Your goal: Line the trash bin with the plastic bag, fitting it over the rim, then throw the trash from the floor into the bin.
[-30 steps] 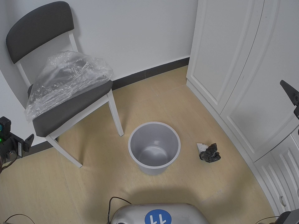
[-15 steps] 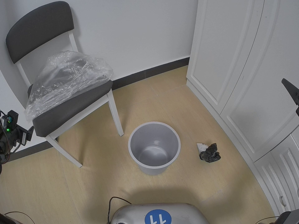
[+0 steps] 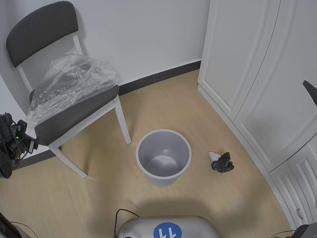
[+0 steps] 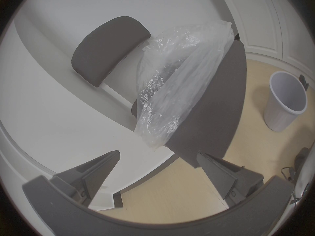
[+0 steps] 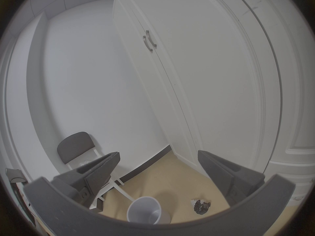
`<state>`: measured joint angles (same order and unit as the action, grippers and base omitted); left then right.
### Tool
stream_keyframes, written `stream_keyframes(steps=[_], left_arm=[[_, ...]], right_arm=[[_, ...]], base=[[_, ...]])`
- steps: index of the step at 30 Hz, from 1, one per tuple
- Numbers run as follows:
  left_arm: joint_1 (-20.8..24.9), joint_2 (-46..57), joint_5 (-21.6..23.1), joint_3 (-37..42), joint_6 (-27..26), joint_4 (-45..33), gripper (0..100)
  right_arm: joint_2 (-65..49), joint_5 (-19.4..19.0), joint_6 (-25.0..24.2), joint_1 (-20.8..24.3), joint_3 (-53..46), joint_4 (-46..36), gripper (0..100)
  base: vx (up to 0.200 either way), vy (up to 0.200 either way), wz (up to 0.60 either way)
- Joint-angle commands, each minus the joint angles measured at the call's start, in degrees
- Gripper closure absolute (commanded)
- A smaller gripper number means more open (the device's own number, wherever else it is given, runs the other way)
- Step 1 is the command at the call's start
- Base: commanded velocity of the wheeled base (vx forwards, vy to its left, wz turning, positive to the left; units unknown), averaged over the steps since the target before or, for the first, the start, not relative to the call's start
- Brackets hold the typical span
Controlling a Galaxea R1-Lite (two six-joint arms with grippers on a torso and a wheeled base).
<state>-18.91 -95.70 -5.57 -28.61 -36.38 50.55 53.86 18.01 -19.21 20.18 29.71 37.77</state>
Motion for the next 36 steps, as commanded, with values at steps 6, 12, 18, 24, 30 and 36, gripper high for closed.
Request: stream_keyframes(steps=[6, 12, 18, 24, 30, 36], left_arm=[[-0.78, -7.84, -0.05, -4.79, 0.61, 5.7, 0], [-2.54, -12.85, 0.12, -6.28, 0.69, 15.63, 0], [-3.42, -14.34, 0.56, -7.69, 5.35, 24.68, 0], [-4.03, -13.2, 0.83, -10.94, 12.91, 26.53, 0], [-4.03, -12.76, 0.39, -11.73, 18.62, 26.79, 0], [-4.03, -15.84, 0.47, -7.69, 20.64, 27.23, 0]], right_arm=[[-3.23, -1.66, -0.04, 0.04, 0.26, -0.5, 0], [-4.11, -2.27, -0.04, -0.05, 0.53, -0.59, 0], [-4.46, -2.27, -0.12, -0.05, 0.79, -0.59, 0], [-4.9, -2.36, -0.12, -0.05, 1.32, -0.59, 0], [-5.34, -2.45, -0.12, 0.04, 1.76, -0.68, 0], [-5.34, -2.45, -0.12, 0.04, 1.76, -0.68, 0]], base=[[0.0, 0.0, 0.0], [0.0, 0.0, 0.0], [0.0, 0.0, 0.0], [0.0, 0.0, 0.0], [0.0, 0.0, 0.0], [0.0, 0.0, 0.0]])
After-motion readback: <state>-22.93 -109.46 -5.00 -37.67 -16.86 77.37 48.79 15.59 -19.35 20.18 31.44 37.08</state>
